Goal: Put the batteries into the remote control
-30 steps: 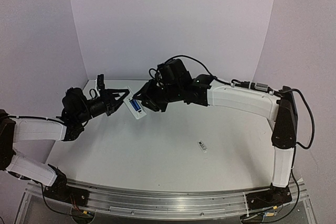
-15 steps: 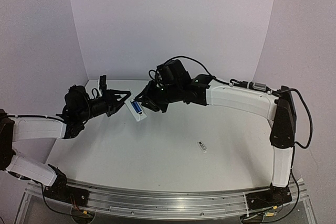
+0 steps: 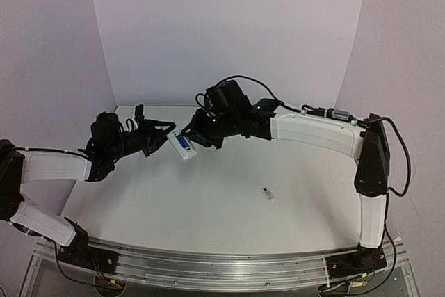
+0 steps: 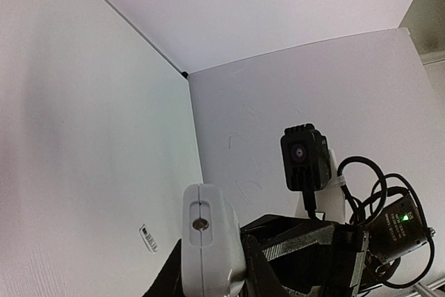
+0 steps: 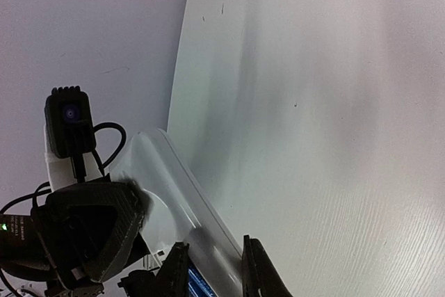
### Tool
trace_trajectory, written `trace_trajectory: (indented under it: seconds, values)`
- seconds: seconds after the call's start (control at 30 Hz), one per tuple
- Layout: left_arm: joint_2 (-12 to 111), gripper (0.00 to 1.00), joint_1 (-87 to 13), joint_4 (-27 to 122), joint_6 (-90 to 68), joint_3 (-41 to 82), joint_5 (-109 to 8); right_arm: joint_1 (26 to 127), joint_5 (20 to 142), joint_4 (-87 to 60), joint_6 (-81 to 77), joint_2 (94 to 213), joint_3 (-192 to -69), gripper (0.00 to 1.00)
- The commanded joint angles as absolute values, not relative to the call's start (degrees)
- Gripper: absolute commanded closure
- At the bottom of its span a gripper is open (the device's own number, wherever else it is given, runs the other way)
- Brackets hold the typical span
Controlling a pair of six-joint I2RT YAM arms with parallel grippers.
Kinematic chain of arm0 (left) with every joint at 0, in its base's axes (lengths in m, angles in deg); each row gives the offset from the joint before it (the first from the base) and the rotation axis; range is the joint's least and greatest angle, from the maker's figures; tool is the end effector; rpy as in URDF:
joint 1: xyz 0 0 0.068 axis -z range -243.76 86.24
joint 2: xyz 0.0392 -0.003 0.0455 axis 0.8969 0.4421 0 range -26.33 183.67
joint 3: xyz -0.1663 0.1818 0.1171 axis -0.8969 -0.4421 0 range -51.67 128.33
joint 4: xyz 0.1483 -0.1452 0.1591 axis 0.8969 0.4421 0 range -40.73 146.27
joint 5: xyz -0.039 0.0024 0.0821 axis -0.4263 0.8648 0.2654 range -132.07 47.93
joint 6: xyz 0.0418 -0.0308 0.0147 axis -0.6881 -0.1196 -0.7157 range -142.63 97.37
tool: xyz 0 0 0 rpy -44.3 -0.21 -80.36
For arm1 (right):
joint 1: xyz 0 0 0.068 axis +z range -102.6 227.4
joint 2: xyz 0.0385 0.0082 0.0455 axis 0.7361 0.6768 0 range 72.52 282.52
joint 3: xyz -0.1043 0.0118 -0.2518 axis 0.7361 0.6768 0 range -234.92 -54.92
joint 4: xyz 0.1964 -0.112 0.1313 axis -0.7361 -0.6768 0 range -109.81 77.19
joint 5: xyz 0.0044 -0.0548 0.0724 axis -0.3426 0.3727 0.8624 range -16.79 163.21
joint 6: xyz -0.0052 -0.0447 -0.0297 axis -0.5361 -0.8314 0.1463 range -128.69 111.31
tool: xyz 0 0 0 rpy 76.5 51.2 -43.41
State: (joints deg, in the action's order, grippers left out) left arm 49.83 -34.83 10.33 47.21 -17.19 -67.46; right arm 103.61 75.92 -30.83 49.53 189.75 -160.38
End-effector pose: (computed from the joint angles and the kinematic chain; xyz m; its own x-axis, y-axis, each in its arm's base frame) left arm 0.2428 -0.1517 0.2465 -0.7766 -0.5398 -0.3249 0.2405 0.2228 -0.9447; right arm 0.2700 0.4065 0.3026 -0.8706 0.2257 -0.4372 -0.2145 0.6256 0.7501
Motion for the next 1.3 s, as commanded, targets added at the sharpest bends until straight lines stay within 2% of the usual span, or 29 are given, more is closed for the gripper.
trace_trajectory:
  seconds: [0.0, 0.63, 0.83, 1.13, 1.27]
  values:
    - [47.6, 1.0, -35.1, -4.5, 50.7, -9.3, -62.6, 106.3, 81.0, -41.9, 47.3, 193.2, -157.6, 0.79]
    - [42.2, 1.0, -35.5, 6.8, 53.4, -7.9, -61.4, 109.4, 77.5, -45.9, 33.4, 192.6, -161.8, 0.73]
    - [41.6, 1.0, -35.6, 7.7, 49.7, -8.7, -66.4, 109.6, 79.7, -48.2, 30.1, 194.6, -166.6, 0.68]
    - [38.2, 1.0, -35.5, 5.6, 42.4, -13.6, -73.6, 109.6, 76.9, -48.2, 26.6, 190.5, -168.4, 0.65]
    - [37.0, 1.0, -35.5, 5.0, 40.7, -14.9, -74.4, 109.5, 81.1, -48.1, 26.1, 189.0, -168.1, 0.62]
